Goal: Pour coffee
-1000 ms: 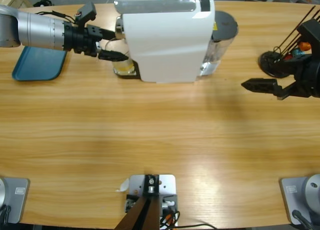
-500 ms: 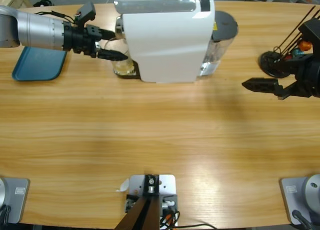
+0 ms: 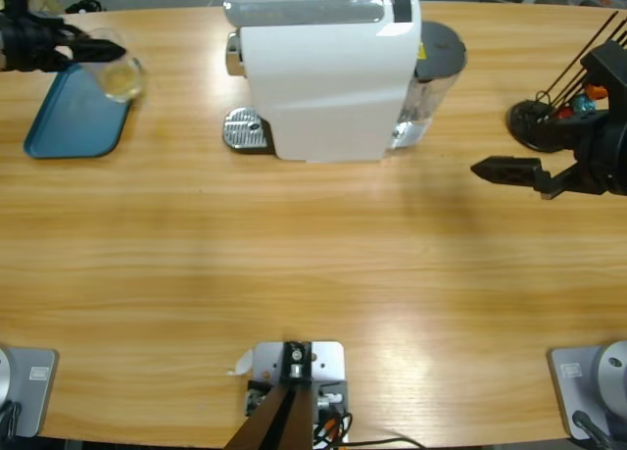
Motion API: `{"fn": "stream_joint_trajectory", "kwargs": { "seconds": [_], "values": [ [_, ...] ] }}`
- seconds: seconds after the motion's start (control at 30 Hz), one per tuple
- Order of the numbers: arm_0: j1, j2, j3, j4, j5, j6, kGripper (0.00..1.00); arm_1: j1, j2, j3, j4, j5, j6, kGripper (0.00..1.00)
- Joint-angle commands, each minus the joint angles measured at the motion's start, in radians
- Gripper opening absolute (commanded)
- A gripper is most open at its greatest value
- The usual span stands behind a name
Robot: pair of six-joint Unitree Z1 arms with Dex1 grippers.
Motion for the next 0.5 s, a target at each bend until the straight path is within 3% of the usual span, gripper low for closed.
{"fn": "stream_joint_trajectory", "kwargs": {
  "seconds": [0.03,0.43,0.5],
  "values": [
    [0.129,0.038,0.056,-0.028,0.126,-0.072,0.191,-0.016,0.003,0.038,-0.009,0.029,0.009,1.0],
    [0.139,0.174,0.067,-0.129,0.126,-0.091,0.21,-0.016,0.029,0.037,-0.013,0.039,0.009,1.0],
    [0.138,0.176,0.076,-0.13,0.126,-0.091,0.335,-0.016,0.028,0.037,-0.013,0.039,0.009,1.0]
  ]
}}
